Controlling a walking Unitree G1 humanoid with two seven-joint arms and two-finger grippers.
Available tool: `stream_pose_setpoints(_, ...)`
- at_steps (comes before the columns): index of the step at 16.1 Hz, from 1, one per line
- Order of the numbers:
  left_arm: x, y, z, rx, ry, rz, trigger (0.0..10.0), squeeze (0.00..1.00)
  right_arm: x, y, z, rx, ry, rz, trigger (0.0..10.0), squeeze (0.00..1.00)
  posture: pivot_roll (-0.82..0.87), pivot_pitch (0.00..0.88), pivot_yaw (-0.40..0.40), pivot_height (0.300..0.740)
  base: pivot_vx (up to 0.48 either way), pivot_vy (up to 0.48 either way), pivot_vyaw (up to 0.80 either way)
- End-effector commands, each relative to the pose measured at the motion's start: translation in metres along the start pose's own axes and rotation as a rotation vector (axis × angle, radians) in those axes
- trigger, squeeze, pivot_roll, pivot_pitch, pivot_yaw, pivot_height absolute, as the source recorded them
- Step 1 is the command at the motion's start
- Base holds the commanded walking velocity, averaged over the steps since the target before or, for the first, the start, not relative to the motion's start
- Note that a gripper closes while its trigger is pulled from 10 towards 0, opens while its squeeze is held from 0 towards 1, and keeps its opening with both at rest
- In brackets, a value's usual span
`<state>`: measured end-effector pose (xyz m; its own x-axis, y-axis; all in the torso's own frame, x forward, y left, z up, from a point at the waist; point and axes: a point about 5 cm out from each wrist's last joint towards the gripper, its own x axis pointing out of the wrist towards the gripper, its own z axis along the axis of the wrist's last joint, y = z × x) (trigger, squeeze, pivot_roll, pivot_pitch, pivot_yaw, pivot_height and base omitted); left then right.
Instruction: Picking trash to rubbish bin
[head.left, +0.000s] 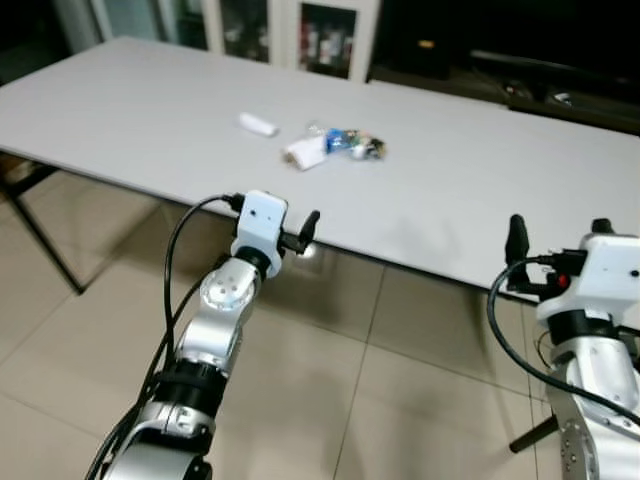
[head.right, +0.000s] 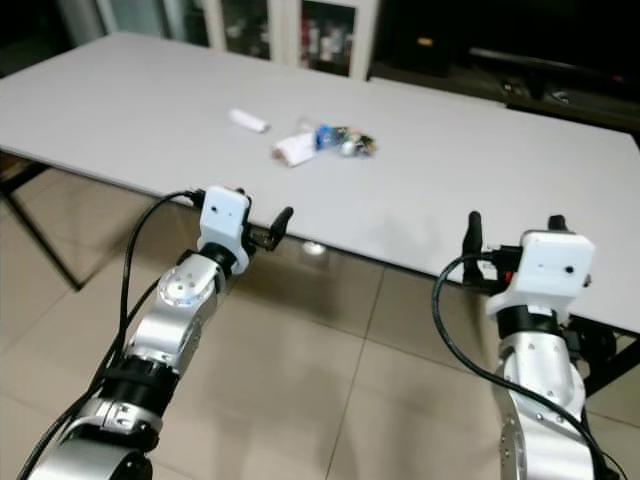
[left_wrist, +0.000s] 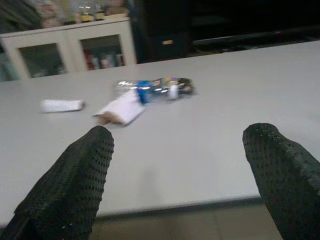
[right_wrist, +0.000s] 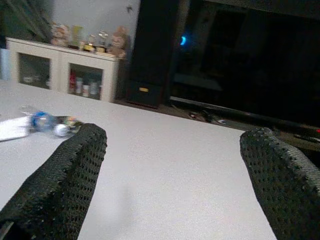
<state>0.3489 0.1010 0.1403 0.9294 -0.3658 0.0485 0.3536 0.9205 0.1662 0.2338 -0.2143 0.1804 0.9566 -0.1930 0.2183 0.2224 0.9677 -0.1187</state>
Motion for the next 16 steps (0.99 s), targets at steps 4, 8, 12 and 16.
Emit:
stream_pose_setpoints(4, 0.0022, -0.0058, 0.0034, 0.003, -0.009, -0.029, 10.0, 0.00, -0.0013, -0.0013, 0.0025, -0.013, -0.004, -0.010, 10.0, 0.00, 0.11, 0.035, -0.043, 0.740, 0.441, 0.000, 0.00)
stream_pose_setpoints(8, 0.0021, -0.0061, 0.0030, 0.004, -0.007, -0.031, 10.0, 0.00, -0.0022, -0.0015, 0.0027, -0.013, -0.002, -0.012, 10.0, 0.00, 0.11, 0.038, -0.044, 0.740, 0.441, 0.000, 0.00)
stream_pose_setpoints(12, 0.0031, -0.0063, 0.0035, 0.011, -0.005, -0.033, 10.0, 0.00, -0.0029, -0.0026, 0.0023, -0.017, 0.002, -0.015, 10.0, 0.00, 0.11, 0.041, -0.041, 0.740, 0.453, 0.000, 0.00)
stream_pose_setpoints(16, 0.0024, -0.0064, 0.0026, 0.013, -0.004, -0.033, 10.0, 0.00, -0.0037, -0.0025, 0.0024, -0.022, 0.004, -0.011, 10.0, 0.00, 0.11, 0.040, -0.044, 0.740, 0.465, 0.000, 0.00)
